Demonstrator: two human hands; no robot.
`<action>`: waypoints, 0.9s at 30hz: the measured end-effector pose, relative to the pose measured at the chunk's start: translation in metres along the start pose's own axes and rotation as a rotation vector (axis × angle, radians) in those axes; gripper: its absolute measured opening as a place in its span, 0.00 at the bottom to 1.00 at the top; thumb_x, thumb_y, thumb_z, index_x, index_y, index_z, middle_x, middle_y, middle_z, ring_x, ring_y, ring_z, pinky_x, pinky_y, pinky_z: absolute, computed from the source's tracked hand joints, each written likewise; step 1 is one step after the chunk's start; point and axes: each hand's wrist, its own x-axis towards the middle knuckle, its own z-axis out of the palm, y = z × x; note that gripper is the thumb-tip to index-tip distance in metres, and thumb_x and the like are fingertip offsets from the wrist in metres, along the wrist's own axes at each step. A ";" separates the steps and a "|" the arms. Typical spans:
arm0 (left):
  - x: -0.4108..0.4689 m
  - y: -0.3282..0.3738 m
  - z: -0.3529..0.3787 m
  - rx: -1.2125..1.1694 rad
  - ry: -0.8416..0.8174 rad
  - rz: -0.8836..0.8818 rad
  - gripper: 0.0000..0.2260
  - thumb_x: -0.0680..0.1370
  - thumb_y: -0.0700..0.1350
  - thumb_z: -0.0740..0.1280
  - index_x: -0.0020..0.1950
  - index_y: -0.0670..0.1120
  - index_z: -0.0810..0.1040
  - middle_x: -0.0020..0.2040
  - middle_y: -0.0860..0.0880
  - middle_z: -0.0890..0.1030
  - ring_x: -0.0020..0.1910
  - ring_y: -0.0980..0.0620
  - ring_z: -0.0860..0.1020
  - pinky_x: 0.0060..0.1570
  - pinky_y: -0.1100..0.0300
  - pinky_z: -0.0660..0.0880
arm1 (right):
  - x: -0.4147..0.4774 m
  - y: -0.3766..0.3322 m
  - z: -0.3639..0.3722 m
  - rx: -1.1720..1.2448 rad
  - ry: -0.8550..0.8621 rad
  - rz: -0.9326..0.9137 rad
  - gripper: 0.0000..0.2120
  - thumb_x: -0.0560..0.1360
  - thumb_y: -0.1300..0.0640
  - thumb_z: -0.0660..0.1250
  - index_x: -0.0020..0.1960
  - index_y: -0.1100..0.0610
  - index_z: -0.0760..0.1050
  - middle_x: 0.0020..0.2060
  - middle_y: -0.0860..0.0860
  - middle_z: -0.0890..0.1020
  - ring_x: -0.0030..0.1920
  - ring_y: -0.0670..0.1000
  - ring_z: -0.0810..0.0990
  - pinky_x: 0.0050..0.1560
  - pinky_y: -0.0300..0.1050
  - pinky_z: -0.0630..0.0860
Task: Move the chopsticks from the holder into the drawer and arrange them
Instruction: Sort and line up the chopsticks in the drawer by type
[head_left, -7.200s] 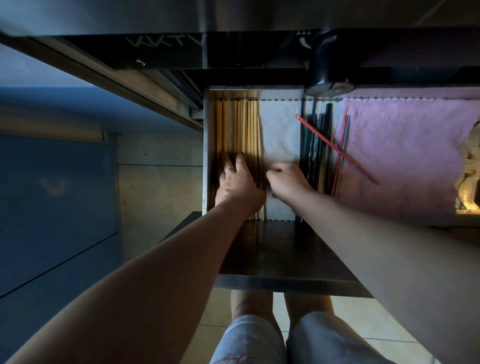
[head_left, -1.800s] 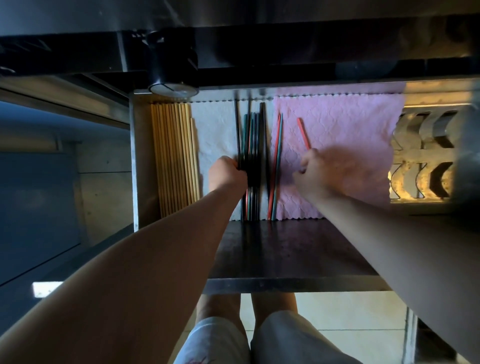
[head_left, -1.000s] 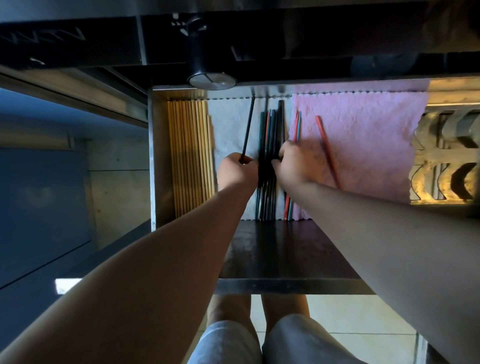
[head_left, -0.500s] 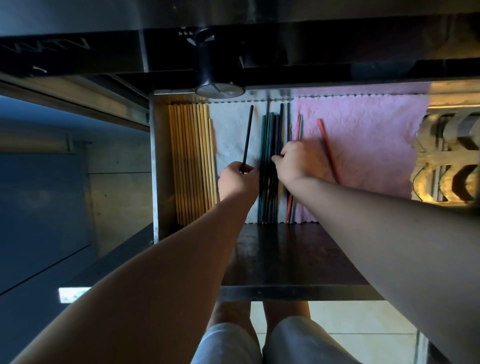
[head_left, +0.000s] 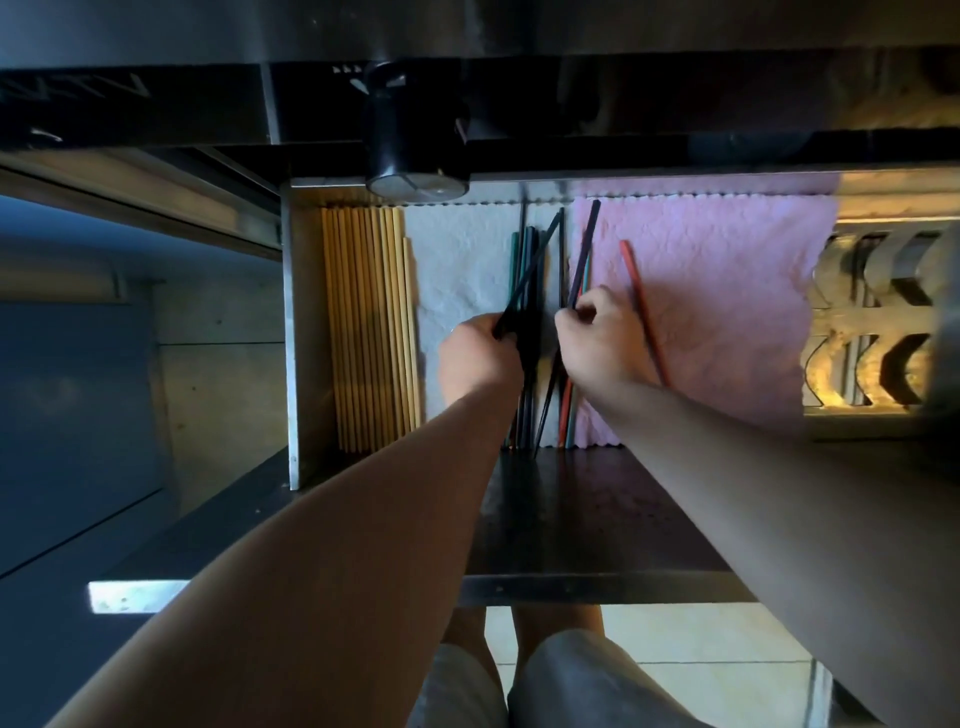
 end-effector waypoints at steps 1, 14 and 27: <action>0.001 0.000 0.001 0.038 0.018 0.021 0.12 0.78 0.42 0.64 0.58 0.51 0.83 0.45 0.49 0.83 0.42 0.48 0.80 0.39 0.59 0.75 | -0.001 0.002 0.000 0.032 0.008 0.004 0.09 0.75 0.56 0.63 0.52 0.59 0.76 0.41 0.52 0.80 0.41 0.54 0.77 0.38 0.42 0.69; 0.004 0.004 0.015 0.163 0.089 0.158 0.15 0.79 0.40 0.62 0.65 0.49 0.78 0.58 0.47 0.80 0.53 0.46 0.79 0.48 0.56 0.74 | 0.001 0.009 -0.004 0.166 0.006 -0.021 0.07 0.72 0.58 0.63 0.47 0.59 0.76 0.42 0.56 0.83 0.43 0.56 0.80 0.44 0.46 0.75; 0.000 0.016 0.022 0.231 0.037 0.085 0.18 0.78 0.36 0.58 0.67 0.46 0.73 0.64 0.44 0.72 0.54 0.41 0.78 0.54 0.49 0.74 | -0.003 0.011 -0.008 0.162 0.003 -0.048 0.05 0.73 0.60 0.63 0.46 0.60 0.76 0.41 0.57 0.82 0.40 0.53 0.77 0.42 0.46 0.73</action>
